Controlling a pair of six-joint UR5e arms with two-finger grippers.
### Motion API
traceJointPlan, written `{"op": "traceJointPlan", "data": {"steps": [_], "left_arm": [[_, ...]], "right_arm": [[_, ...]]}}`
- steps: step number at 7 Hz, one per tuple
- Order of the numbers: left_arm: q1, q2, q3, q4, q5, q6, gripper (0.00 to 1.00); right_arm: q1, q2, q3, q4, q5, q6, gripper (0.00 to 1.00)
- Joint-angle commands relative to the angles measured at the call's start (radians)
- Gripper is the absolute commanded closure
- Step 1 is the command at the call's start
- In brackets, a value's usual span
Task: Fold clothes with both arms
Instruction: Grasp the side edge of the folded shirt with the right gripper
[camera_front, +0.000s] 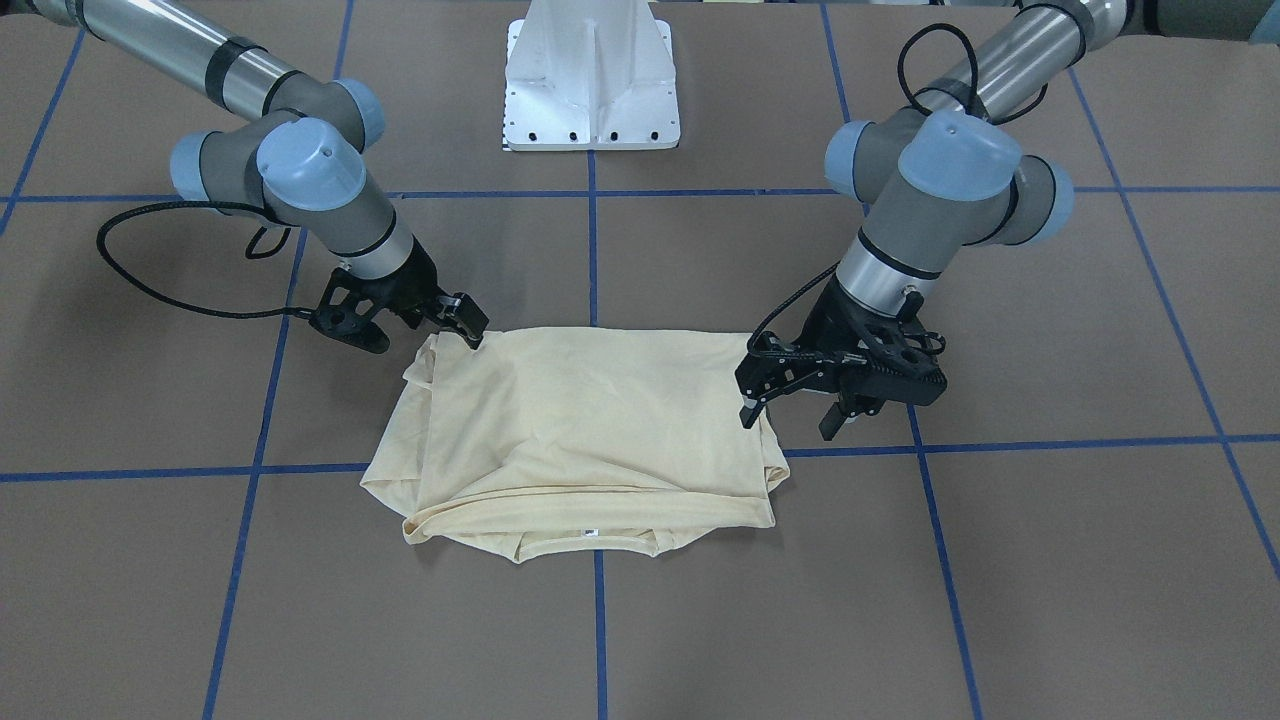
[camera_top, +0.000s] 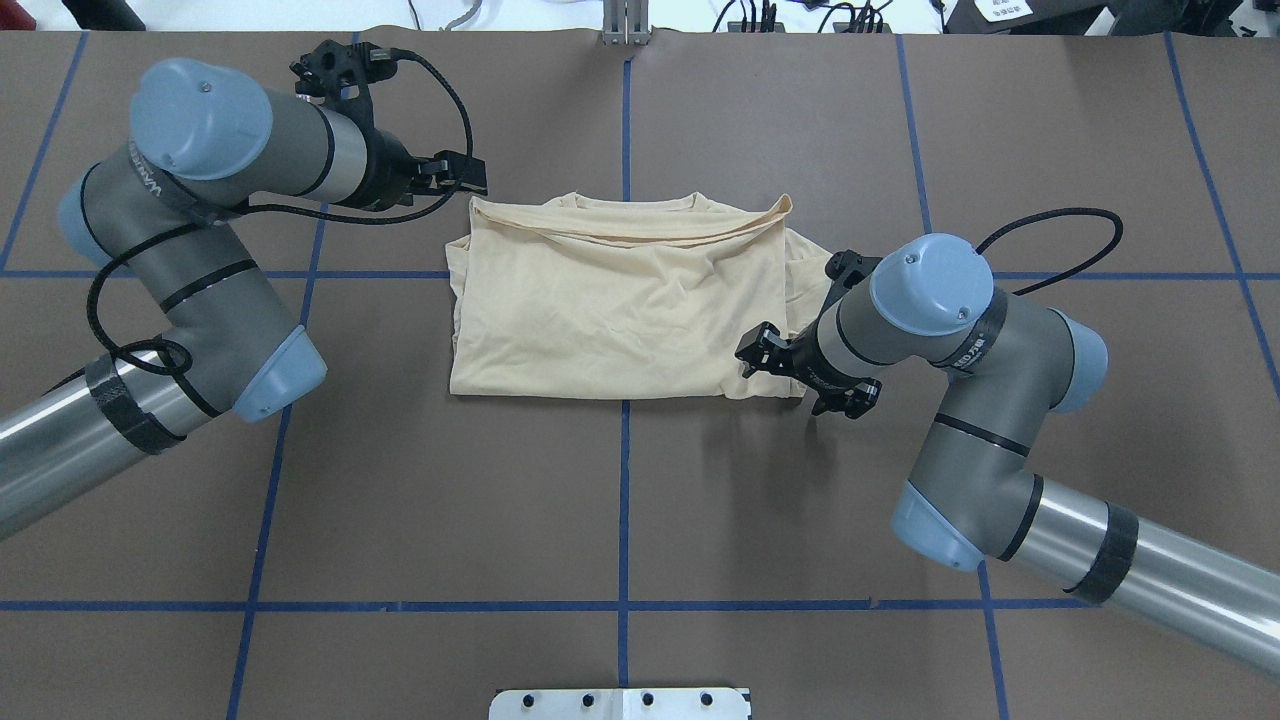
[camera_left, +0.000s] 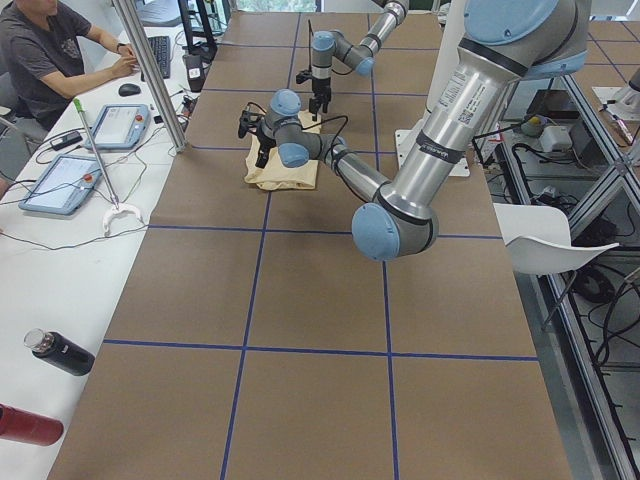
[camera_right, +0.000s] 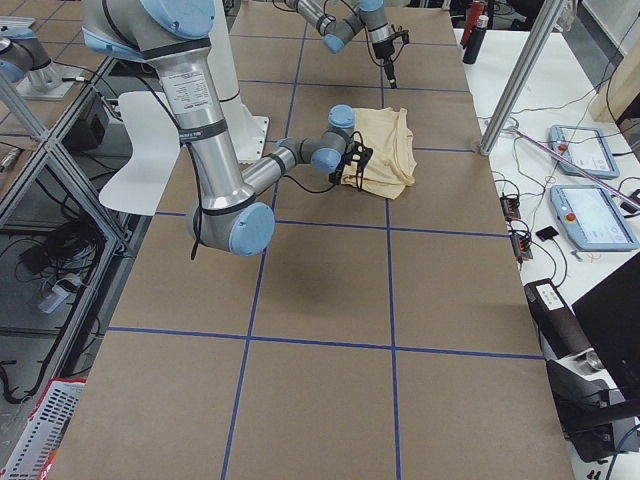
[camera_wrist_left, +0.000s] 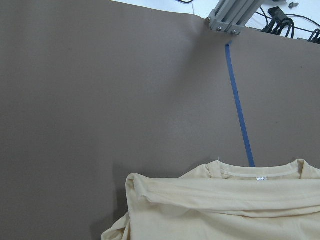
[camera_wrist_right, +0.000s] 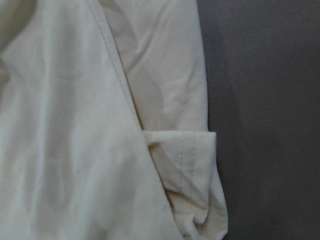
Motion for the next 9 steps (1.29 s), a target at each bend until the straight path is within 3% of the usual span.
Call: {"op": "traceJointPlan", "data": {"steps": [1,4,6,7,8,9], "left_arm": [[0.003,0.002,0.002,0.000,0.000,0.002,0.01],[0.004,0.002,0.002,0.005,0.000,0.002,0.01],[0.004,0.009,0.005,0.003,0.002,0.003,0.01],[0.004,0.011,0.004,0.003,0.000,0.003,0.01],[0.004,0.011,0.005,0.003,0.000,0.005,0.01],[0.004,0.011,0.005,0.003,0.002,0.005,0.01]], "right_arm": [[-0.001,0.006,-0.002,-0.009,-0.028,-0.002,0.05],[-0.005,0.008,-0.016,-0.009,-0.028,-0.007,0.09],[-0.011,0.014,-0.017,-0.009,-0.028,-0.005,0.28],[-0.014,0.012,-0.017,-0.010,-0.028,-0.007,0.30],[-0.014,0.015,-0.016,-0.022,-0.031,-0.005,0.56],[-0.014,0.015,-0.014,-0.022,-0.045,-0.002,0.92]]}}
